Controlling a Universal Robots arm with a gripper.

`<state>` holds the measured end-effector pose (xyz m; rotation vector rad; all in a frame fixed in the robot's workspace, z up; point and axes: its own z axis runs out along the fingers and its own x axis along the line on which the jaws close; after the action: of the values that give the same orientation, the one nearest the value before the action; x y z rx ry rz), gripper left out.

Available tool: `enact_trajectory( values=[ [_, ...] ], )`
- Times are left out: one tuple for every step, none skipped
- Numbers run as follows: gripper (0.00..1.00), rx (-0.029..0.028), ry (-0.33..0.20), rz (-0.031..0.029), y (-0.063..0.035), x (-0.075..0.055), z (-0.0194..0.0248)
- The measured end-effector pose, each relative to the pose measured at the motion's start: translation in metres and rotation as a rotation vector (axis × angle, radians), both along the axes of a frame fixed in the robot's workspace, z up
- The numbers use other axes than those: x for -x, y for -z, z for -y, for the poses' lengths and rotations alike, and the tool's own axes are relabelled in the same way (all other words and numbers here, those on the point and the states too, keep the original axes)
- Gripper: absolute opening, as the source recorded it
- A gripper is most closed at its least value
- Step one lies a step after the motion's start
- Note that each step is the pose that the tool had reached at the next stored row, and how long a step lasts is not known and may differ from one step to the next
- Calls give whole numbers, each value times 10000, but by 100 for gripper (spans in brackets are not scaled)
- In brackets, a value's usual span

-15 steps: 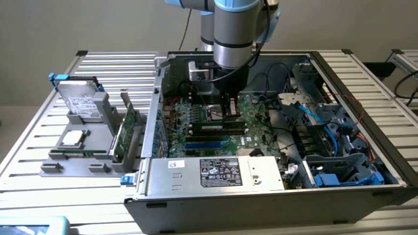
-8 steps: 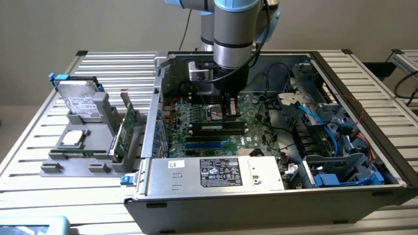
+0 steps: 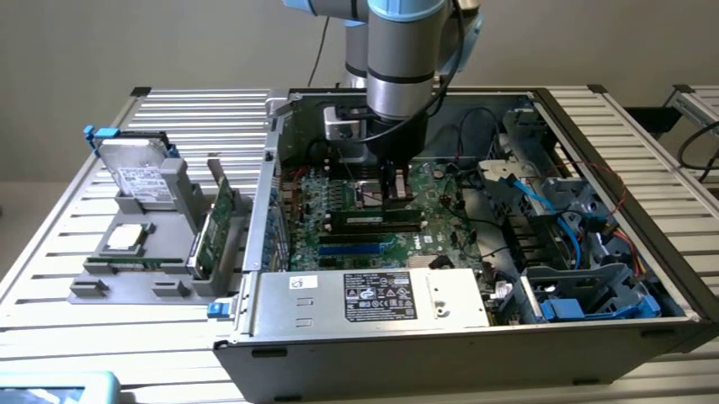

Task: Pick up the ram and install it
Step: 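Insert the ram into the slot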

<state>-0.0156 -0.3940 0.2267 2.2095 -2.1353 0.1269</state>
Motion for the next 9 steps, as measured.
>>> enact_trajectory(
  values=[
    [14, 0, -1, 0, 1, 0, 0],
    [14, 2, -1, 0, 2, 1, 0],
    [14, 1, -1, 0, 4, 4, 0],
    [14, 1, 0, 0, 4, 5, 0],
    [14, 0, 0, 0, 5, 6, 0],
    [14, 0, 0, 0, 7, 8, 0],
    [14, -1, 0, 1, 8, 9, -1],
    [14, -1, 0, 1, 9, 9, -1],
    [14, -1, -1, 2, 11, 9, -3]
  ],
)
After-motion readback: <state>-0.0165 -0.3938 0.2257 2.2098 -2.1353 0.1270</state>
